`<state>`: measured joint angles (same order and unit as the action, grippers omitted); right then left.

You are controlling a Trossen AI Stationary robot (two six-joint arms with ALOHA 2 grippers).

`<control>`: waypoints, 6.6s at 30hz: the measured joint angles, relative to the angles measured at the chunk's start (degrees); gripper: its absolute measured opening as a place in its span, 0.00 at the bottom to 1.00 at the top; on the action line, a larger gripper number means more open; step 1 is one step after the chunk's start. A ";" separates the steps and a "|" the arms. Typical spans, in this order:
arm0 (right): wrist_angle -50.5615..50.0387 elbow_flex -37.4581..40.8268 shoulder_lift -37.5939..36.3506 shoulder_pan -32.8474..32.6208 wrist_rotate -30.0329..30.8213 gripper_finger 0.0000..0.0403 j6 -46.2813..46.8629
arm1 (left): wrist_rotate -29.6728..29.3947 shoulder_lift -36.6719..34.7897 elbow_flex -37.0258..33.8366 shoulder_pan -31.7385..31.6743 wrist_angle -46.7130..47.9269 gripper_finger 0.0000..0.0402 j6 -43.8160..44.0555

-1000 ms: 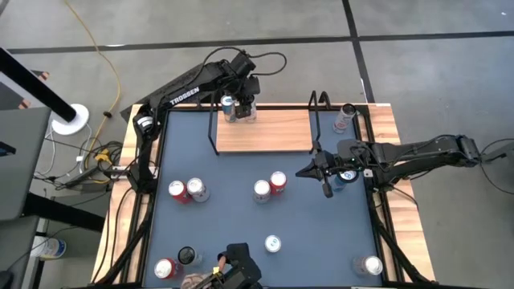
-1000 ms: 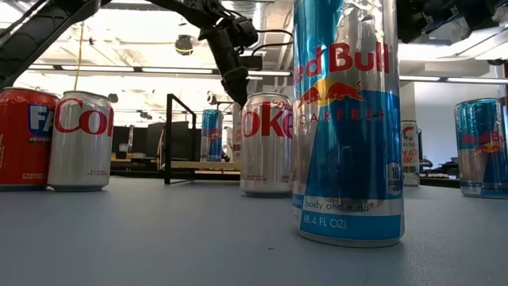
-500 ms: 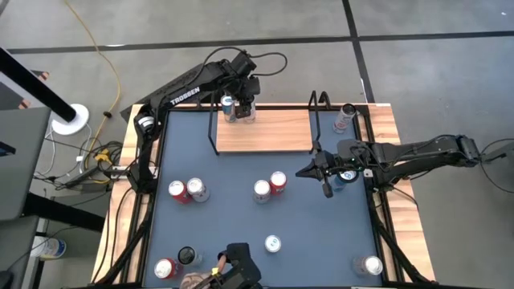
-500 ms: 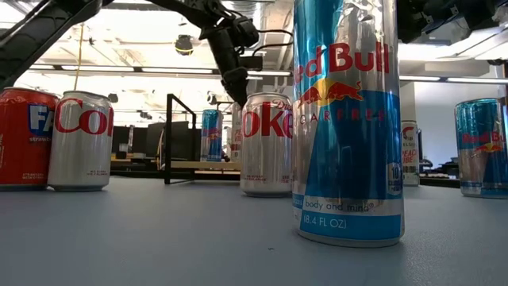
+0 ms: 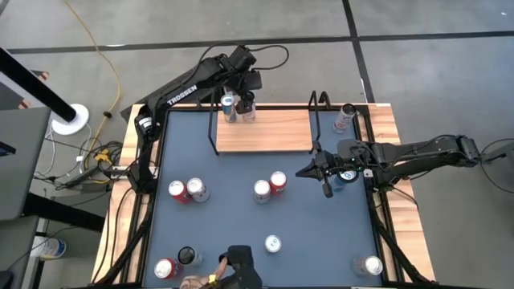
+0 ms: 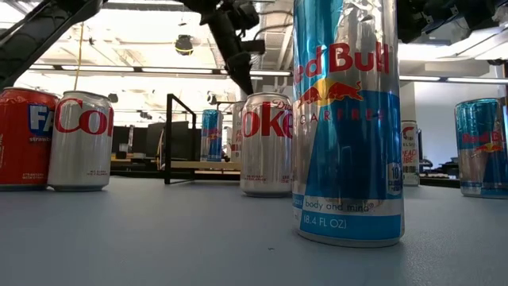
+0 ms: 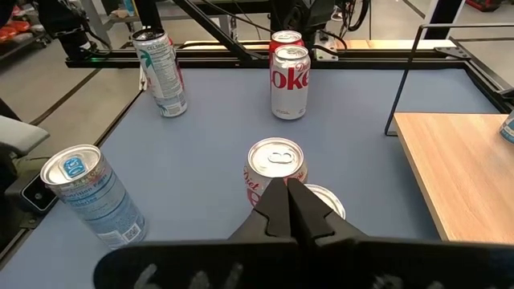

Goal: Place canned beverage on shelf
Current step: Put the top right orange soda can on the shelf

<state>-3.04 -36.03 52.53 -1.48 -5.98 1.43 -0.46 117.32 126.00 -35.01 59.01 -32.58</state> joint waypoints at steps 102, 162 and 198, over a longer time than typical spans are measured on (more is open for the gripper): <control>-20.86 -26.16 33.07 3.76 -2.53 0.63 -13.33 | -30.81 -116.72 -125.57 26.17 -64.23 0.60 22.36; -22.92 -28.37 33.11 3.06 4.79 0.78 -2.98 | -30.80 -116.72 -125.62 26.17 -64.23 0.60 22.40; -26.83 -29.05 44.43 -0.68 9.05 0.86 -5.77 | -30.81 -116.72 -125.62 26.19 -64.20 0.60 22.25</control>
<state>-29.86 -65.08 96.96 -2.16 3.07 -4.34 -31.27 0.60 0.38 -8.82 -5.19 -10.32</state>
